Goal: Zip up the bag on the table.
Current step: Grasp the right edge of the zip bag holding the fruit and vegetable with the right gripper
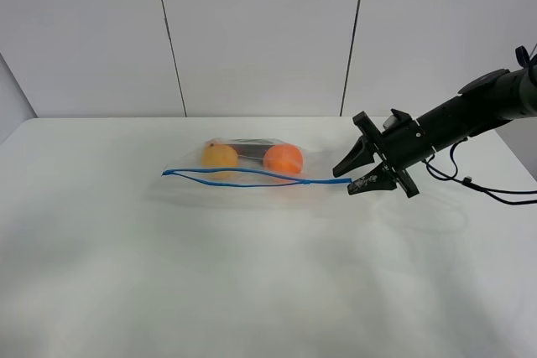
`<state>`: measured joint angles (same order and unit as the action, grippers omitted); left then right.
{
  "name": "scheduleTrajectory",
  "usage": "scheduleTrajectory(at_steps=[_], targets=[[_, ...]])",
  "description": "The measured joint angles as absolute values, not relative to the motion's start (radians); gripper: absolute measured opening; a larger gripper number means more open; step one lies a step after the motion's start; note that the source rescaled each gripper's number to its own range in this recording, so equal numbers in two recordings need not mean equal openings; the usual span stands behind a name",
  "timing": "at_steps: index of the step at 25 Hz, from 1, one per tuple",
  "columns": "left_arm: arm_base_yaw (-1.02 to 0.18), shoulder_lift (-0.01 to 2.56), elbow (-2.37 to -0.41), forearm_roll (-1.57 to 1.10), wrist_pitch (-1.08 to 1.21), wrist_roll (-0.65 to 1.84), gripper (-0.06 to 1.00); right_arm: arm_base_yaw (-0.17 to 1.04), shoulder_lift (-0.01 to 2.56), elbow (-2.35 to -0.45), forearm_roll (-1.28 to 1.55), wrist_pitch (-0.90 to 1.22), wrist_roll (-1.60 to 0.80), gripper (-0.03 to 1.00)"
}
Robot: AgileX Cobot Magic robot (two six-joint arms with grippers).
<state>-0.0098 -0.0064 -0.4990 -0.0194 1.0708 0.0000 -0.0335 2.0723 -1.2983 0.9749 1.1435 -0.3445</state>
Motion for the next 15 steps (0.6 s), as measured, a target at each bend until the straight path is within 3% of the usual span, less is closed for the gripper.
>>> scheduleTrajectory(at_steps=[4,15], targets=[[-0.010,-0.006,-0.499,-0.019,1.071,0.000,1.00,-0.038,2.072,-1.298,0.974,1.160,-0.355,0.43],[-0.010,-0.006,-0.499,-0.019,1.071,0.000,1.00,-0.038,2.072,-1.298,0.977,1.156,-0.370,0.38]])
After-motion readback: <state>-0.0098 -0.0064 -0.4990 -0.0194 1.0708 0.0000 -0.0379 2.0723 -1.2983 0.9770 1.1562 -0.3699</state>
